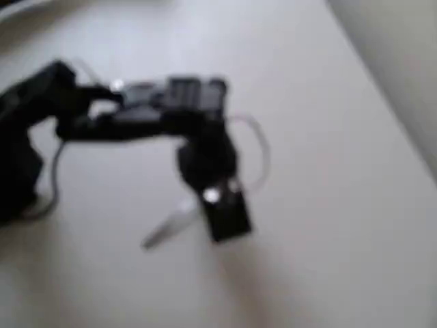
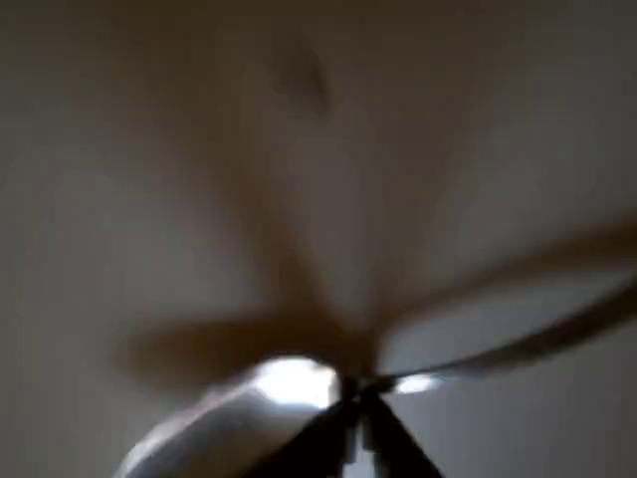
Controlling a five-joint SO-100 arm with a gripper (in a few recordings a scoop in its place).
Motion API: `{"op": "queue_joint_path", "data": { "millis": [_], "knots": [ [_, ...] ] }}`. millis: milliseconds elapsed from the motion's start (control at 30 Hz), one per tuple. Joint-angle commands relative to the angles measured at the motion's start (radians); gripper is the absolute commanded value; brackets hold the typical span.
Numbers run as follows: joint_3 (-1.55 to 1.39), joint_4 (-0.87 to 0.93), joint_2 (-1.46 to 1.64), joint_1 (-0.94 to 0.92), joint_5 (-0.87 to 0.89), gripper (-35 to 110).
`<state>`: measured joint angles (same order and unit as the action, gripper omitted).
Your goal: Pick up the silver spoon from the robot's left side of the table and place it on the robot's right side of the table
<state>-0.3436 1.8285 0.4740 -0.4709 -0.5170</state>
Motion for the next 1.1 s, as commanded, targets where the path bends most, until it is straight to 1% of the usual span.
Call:
{"op": "queue_joint_path", "data": {
  "millis": [0,133,267,500,567,733,767,800,833,900,1000,1067],
  "knots": [
    [0.129,0.008,-0.078,-0.081,-0.118,-2],
    [0.235,0.008,-0.129,-0.141,-0.232,-2],
    [0.245,0.003,-0.133,-0.179,-0.293,-2],
    [0.268,0.021,-0.140,-0.192,-0.310,-2],
    [0.210,0.026,-0.084,-0.183,-0.281,-1],
    [-0.103,0.026,0.204,-0.100,-0.221,2],
    [-0.163,0.026,0.273,-0.074,-0.207,7],
    [-0.216,0.026,0.344,-0.044,-0.186,18],
    [-0.252,0.026,0.411,-0.011,-0.152,21],
    [-0.313,0.026,0.561,0.060,-0.049,21],
    [-0.402,0.026,0.841,0.178,0.210,20],
    [-0.479,0.025,1.055,0.268,0.350,19]
  ]
}}
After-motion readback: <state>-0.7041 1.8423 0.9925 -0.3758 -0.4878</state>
